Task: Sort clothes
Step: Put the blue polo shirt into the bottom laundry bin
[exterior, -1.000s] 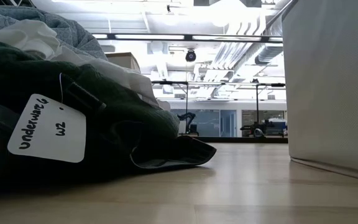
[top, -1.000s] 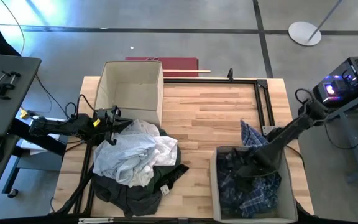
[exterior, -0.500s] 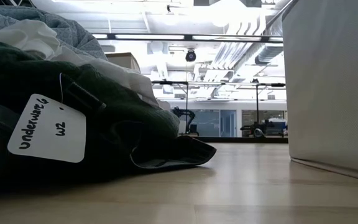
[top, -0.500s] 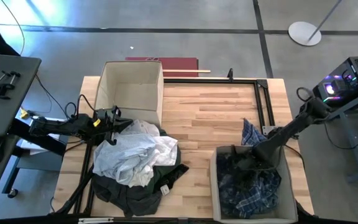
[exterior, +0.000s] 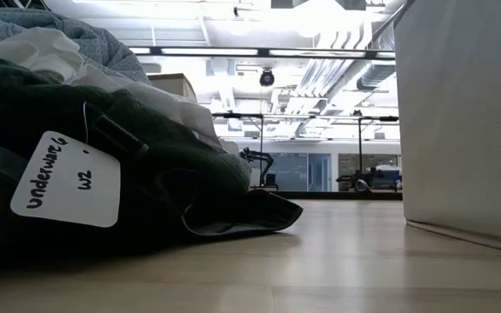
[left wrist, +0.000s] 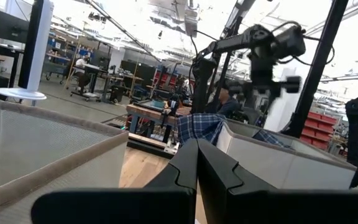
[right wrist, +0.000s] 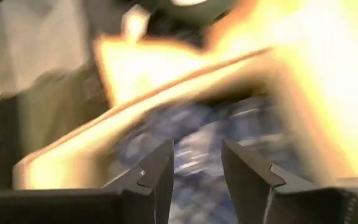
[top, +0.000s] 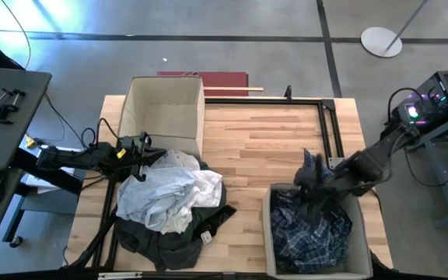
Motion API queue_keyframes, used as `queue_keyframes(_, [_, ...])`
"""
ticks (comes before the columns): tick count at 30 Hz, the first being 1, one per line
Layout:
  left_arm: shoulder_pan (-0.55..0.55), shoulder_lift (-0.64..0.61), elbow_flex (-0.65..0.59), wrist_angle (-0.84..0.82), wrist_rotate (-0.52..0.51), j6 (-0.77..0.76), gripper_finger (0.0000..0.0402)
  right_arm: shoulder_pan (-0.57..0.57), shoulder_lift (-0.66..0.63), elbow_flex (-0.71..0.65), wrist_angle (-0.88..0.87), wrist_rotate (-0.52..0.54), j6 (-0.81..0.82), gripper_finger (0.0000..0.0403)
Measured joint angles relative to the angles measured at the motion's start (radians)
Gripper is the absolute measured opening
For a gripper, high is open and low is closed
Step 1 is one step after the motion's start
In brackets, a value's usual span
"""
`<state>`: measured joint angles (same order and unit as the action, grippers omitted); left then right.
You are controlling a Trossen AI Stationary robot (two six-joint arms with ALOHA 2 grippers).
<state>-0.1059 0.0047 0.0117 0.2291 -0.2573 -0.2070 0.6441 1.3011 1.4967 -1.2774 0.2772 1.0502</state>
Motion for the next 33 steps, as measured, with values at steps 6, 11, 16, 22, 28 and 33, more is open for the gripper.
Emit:
queue_keyframes(6, [0.000, 0.000, 0.000, -0.007, 0.000, 0.002, 0.0001, -0.081, -0.026, 0.027, -0.273, 0.076, 0.135, 0.0132])
queue_keyframes(11, [0.000, 0.005, 0.000, -0.016, 0.000, 0.002, 0.0001, -0.192, -0.058, -0.051, -0.288, 0.051, 0.070, 0.0178])
queue_keyframes(16, [0.000, 0.008, 0.000, -0.025, 0.000, 0.002, 0.0001, -0.339, -0.081, -0.149, -0.301, 0.049, 0.044, 0.0240])
queue_keyframes(22, [0.000, 0.009, 0.000, -0.025, 0.000, 0.001, 0.0001, -0.527, -0.084, -0.278, -0.294, -0.058, -0.006, 0.0253])
queue_keyframes(28, [0.000, 0.009, 0.000, -0.025, 0.000, 0.001, 0.0001, -0.652, -0.083, -0.414, -0.293, -0.166, -0.102, 0.0234])
queue_keyframes(33, [0.000, 0.009, 0.000, -0.025, 0.000, 0.000, 0.0001, -0.677, -0.083, -0.443, -0.276, -0.202, -0.186, 0.0163])
